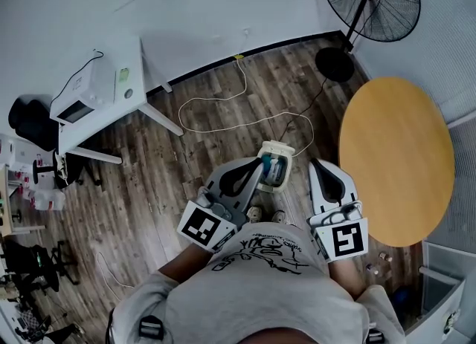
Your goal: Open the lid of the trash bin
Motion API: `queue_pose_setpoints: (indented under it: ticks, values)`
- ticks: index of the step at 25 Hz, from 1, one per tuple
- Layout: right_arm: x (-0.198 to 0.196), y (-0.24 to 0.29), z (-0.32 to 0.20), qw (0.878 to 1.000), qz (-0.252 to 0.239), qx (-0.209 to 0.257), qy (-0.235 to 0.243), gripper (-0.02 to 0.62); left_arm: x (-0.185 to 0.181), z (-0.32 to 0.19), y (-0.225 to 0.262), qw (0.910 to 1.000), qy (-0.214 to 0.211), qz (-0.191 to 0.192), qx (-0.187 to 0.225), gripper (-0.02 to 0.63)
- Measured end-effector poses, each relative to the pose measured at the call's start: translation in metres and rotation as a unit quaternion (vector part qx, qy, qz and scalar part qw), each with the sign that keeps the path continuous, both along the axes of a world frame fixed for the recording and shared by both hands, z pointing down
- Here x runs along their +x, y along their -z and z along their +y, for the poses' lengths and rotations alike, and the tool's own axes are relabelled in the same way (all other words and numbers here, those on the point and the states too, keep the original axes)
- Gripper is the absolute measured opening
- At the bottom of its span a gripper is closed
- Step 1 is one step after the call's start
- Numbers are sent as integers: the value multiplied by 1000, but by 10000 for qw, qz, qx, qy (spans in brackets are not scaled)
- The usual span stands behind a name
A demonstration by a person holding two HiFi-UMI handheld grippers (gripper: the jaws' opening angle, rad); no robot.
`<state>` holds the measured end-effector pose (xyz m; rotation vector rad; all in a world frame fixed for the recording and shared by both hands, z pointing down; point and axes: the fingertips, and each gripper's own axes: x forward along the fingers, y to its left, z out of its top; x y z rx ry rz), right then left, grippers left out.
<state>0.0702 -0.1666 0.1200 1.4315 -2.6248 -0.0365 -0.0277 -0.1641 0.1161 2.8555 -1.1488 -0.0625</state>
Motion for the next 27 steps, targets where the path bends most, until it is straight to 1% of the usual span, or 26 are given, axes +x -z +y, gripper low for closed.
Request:
queue_pose_setpoints:
  ticks: [4, 11, 16, 27]
  values:
    - [-3, 8, -1, 9999, -52, 123, 7, 5, 1, -1, 2, 10000, -17, 23, -75, 15]
    - [4, 8, -6, 9997, -152, 115, -123, 4, 1, -4, 4, 10000, 9, 74, 21, 15]
    - [8, 4, -8, 10000, 11, 50, -84, 3, -3, -9, 5, 9999, 60, 82, 11, 15]
    - [9, 7, -10, 9999, -6, 87, -62, 3, -3, -12, 7, 9998, 111, 131, 37, 15]
